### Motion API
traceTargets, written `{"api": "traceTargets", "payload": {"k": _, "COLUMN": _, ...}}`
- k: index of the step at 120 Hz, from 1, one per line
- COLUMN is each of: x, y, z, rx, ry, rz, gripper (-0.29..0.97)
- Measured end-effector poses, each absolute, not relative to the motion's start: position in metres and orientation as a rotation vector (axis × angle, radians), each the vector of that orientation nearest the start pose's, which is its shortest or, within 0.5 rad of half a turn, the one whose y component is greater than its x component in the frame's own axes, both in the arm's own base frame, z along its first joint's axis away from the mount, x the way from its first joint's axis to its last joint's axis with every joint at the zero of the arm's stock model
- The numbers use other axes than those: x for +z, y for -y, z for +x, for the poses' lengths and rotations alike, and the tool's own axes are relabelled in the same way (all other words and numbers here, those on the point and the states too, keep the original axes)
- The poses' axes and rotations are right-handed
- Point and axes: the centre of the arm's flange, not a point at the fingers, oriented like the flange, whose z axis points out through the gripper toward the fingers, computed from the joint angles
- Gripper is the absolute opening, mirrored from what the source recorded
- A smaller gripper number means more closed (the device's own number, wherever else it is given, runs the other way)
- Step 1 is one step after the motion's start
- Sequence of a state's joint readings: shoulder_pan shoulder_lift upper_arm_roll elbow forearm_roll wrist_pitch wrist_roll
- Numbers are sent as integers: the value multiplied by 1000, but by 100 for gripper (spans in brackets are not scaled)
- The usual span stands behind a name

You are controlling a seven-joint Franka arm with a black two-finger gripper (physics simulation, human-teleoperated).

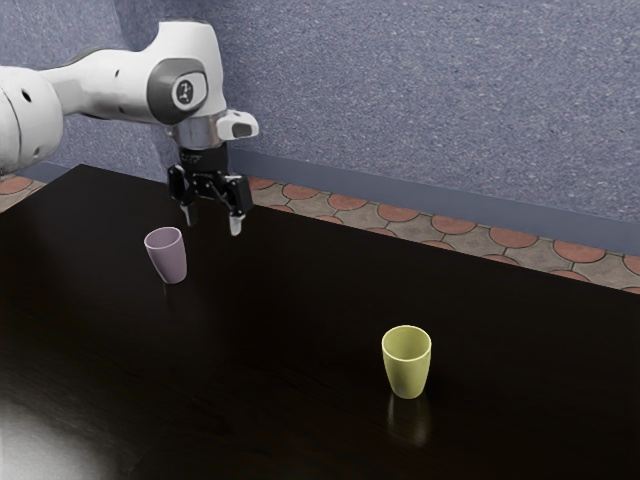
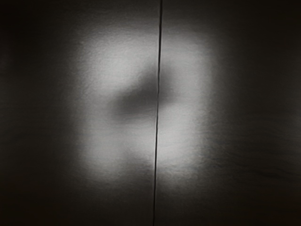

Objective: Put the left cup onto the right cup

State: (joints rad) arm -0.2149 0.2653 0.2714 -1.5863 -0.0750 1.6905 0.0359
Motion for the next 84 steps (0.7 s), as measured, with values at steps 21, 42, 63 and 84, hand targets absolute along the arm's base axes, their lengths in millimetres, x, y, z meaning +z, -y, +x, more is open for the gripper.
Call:
{"api": "traceTargets", "payload": {"k": 21, "x": 451, "y": -7, "z": 648, "rx": 215, "ry": 40, "rz": -3119, "gripper": 68}}
{"api": "traceTargets", "payload": {"k": 42, "x": 440, "y": 1, "z": 675, "rx": 177, "ry": 16, "rz": -3102, "gripper": 68}}
{"api": "traceTargets", "payload": {"k": 63, "x": 424, "y": 4, "z": 688, "rx": 184, "ry": 7, "rz": -3103, "gripper": 68}}
{"api": "traceTargets", "payload": {"k": 84, "x": 416, "y": -10, "z": 688, "rx": 198, "ry": 42, "rz": -3112, "gripper": 68}}
